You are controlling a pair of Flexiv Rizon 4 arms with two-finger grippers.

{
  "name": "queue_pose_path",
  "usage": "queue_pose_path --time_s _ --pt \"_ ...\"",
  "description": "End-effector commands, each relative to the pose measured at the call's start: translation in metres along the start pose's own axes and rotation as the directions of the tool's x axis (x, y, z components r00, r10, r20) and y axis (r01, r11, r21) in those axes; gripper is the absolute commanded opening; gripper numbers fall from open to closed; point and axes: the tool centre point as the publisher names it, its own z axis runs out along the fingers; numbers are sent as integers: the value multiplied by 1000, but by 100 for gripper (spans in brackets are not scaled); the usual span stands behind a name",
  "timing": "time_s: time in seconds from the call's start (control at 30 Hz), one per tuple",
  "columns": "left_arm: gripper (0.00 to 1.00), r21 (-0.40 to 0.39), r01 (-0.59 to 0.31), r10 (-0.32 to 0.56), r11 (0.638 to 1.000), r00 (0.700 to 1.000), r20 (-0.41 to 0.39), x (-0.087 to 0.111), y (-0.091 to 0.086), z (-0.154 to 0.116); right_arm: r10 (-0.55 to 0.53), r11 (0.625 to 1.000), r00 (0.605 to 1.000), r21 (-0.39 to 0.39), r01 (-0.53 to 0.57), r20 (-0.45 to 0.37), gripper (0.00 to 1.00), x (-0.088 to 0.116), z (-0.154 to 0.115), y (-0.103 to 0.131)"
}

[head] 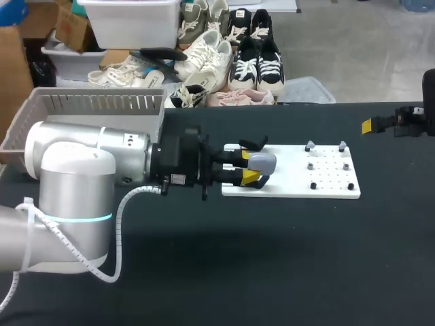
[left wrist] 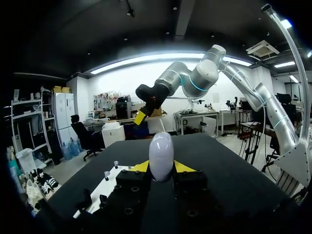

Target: Pick up each earbud case from the left stands, insert the matching earbuds, close the lid, and place the case in the box.

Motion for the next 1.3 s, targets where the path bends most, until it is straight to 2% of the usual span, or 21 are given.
queue_pose_path --time_s 0.03,0.63,0.73,0.93,1.3 --pt "0 -23 -2 2 1000 1000 3 0 -3 1 0 1000 1000 -2 0 -3 100 -1 0 -1" --pt "0 -19 -3 3 1000 1000 2 0 -3 1 -4 1000 1000 -10 4 0 100 0 1 1" --pt "0 -16 18 -17 1000 999 33 2 -2 5 -28 999 1000 -29 29 7 100 5 -1 14" --pt "0 37 16 -18 999 998 62 6 4 21 -114 992 993 -47 114 11 100 19 -24 44" --pt "0 76 6 -11 997 998 58 10 8 29 -227 971 974 -71 227 13 100 45 -44 91"
